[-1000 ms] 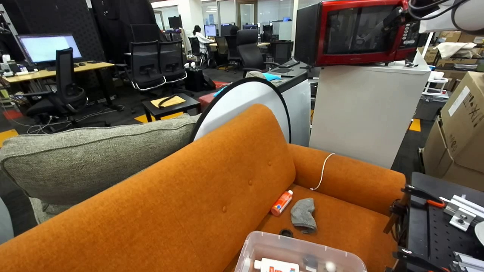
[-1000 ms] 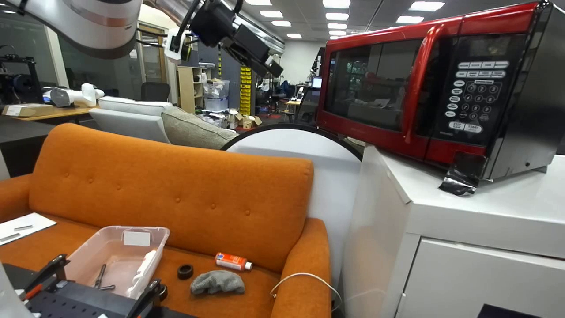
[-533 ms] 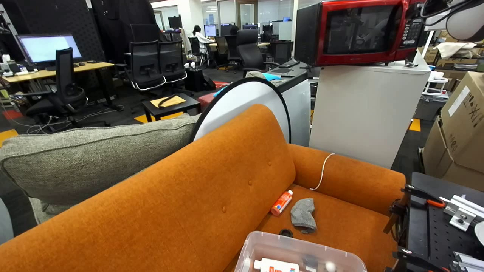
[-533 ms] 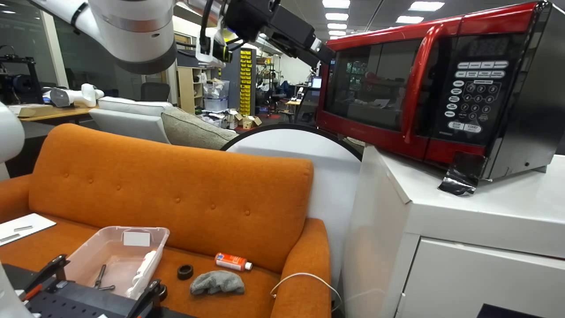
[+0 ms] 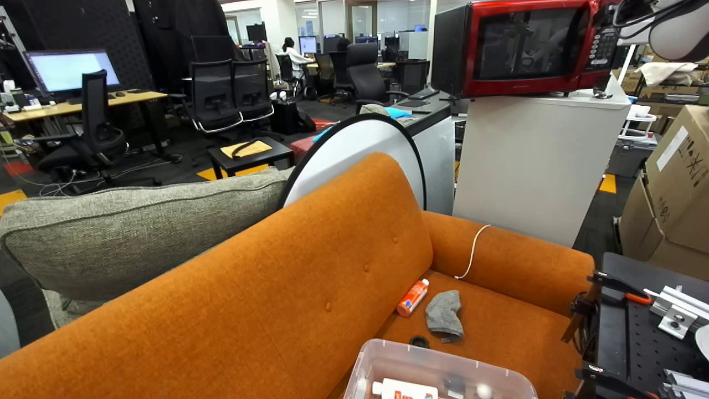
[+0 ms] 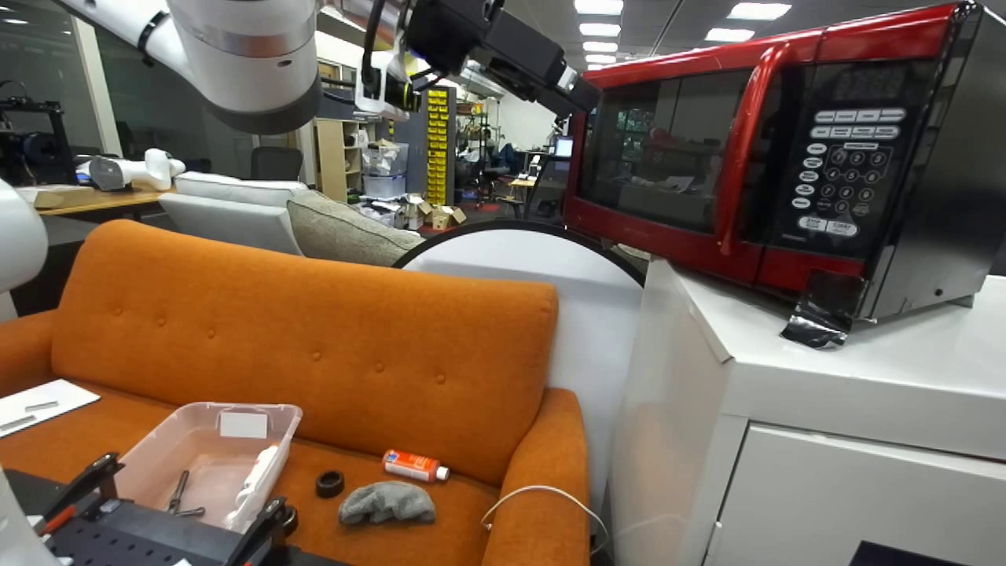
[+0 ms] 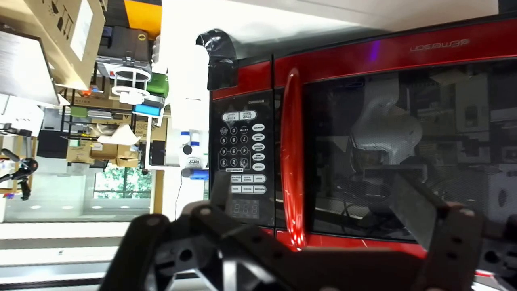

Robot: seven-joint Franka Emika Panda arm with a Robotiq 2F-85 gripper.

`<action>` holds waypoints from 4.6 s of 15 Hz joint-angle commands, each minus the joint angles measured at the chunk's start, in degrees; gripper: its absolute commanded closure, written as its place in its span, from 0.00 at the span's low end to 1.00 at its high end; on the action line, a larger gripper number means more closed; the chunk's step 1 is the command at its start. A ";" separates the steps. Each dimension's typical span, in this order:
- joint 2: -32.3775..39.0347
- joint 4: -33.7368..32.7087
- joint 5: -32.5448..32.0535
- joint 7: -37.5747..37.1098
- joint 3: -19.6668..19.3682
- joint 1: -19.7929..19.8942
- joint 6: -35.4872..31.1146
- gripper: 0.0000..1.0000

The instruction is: Open the microwave door

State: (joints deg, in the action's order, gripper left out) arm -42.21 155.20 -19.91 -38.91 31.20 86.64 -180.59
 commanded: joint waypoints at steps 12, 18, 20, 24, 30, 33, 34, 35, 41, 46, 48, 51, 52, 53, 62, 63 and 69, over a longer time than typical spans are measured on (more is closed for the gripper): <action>18.95 -10.36 -0.74 7.02 -3.04 -0.79 5.23 0.00; 22.98 -14.24 0.09 8.70 -3.29 1.33 5.90 0.00; 23.23 -14.43 0.07 8.70 -3.16 1.32 5.97 0.00; 23.08 -14.43 0.07 8.70 -3.08 1.32 6.11 0.00; 28.26 -17.19 3.08 14.44 -7.46 -5.02 7.06 0.00; 32.21 -20.53 7.89 21.13 -12.08 -10.88 7.38 0.00; 33.16 -21.84 10.34 23.62 -13.63 -12.71 7.62 0.00; 33.50 -22.92 12.82 26.09 -15.08 -14.12 7.69 0.00; 33.02 -24.50 16.89 31.66 -22.64 -21.01 6.29 0.00; 33.21 -24.28 16.65 31.00 -22.49 -21.00 6.27 0.00; 33.21 -24.28 16.65 31.00 -22.49 -21.00 6.27 0.00; 33.21 -24.28 16.65 31.00 -22.49 -21.00 6.27 0.00; 33.21 -24.28 16.65 31.00 -22.49 -21.00 6.27 0.00; 33.21 -24.28 16.65 31.00 -22.49 -21.00 6.27 0.00; 30.80 -25.96 37.84 57.58 -34.85 -36.08 13.20 0.00; 29.75 -26.07 38.72 60.34 -36.26 -36.12 13.73 0.00; 25.60 -25.64 41.55 69.92 -42.72 -37.08 18.16 0.00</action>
State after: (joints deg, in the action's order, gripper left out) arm -16.01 129.53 19.08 27.65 -9.56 51.56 -164.82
